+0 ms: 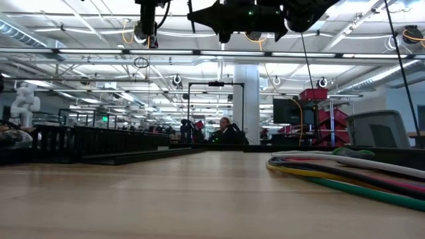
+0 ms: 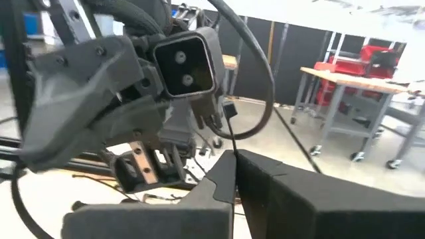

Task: Ziptie cables
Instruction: Wrap the cable wires with the black ziptie

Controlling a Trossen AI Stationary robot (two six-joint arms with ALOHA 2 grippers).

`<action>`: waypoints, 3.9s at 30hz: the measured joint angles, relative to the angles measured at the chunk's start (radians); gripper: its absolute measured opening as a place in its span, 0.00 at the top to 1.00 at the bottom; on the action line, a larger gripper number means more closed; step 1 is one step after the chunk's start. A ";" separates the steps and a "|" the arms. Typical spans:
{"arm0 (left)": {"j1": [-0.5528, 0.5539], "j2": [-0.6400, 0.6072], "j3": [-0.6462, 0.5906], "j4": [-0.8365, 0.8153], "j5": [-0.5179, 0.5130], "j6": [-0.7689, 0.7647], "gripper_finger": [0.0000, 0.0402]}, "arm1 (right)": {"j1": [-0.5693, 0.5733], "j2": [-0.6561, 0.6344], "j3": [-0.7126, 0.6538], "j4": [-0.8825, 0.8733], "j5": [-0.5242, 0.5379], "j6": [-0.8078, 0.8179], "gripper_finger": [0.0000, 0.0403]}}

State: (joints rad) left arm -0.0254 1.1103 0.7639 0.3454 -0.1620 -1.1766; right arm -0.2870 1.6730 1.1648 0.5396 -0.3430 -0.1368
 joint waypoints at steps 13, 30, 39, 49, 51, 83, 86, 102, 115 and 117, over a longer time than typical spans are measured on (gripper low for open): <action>-0.001 0.064 0.000 0.047 0.101 -0.075 1.00 | 0.027 0.000 0.000 -0.004 0.054 -0.023 1.00; 0.001 -0.001 -0.001 0.007 0.083 0.007 1.00 | 0.016 -0.002 0.000 -0.013 -0.082 0.081 1.00; 0.001 0.001 -0.001 0.002 0.079 0.005 1.00 | 0.016 -0.002 0.000 0.003 -0.077 0.072 1.00; 0.001 0.003 -0.001 0.004 0.101 -0.019 1.00 | 0.016 -0.002 0.000 0.010 -0.074 0.069 1.00; 0.002 0.003 -0.001 0.004 0.100 -0.020 1.00 | 0.016 -0.002 0.000 0.010 -0.073 0.069 1.00; 0.040 0.005 -0.001 0.013 0.068 -0.054 1.00 | 0.024 -0.002 0.000 -0.022 -0.076 -0.006 1.00; 0.040 0.005 -0.001 0.013 0.064 -0.102 1.00 | 0.024 -0.002 0.000 -0.021 -0.075 -0.011 1.00; 0.066 0.005 -0.001 0.011 0.029 -0.101 1.00 | 0.036 -0.002 0.000 -0.021 -0.068 -0.036 1.00; 0.044 0.003 0.001 0.066 0.021 -0.185 1.00 | 0.043 -0.002 0.000 -0.022 -0.077 -0.067 1.00; 0.033 0.003 0.000 0.053 0.020 -0.204 1.00 | 0.043 -0.003 0.000 -0.032 -0.078 -0.070 1.00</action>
State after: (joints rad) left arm 0.0078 1.1133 0.7643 0.3987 -0.1421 -1.3808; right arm -0.2440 1.6703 1.1648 0.5076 -0.4213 -0.2072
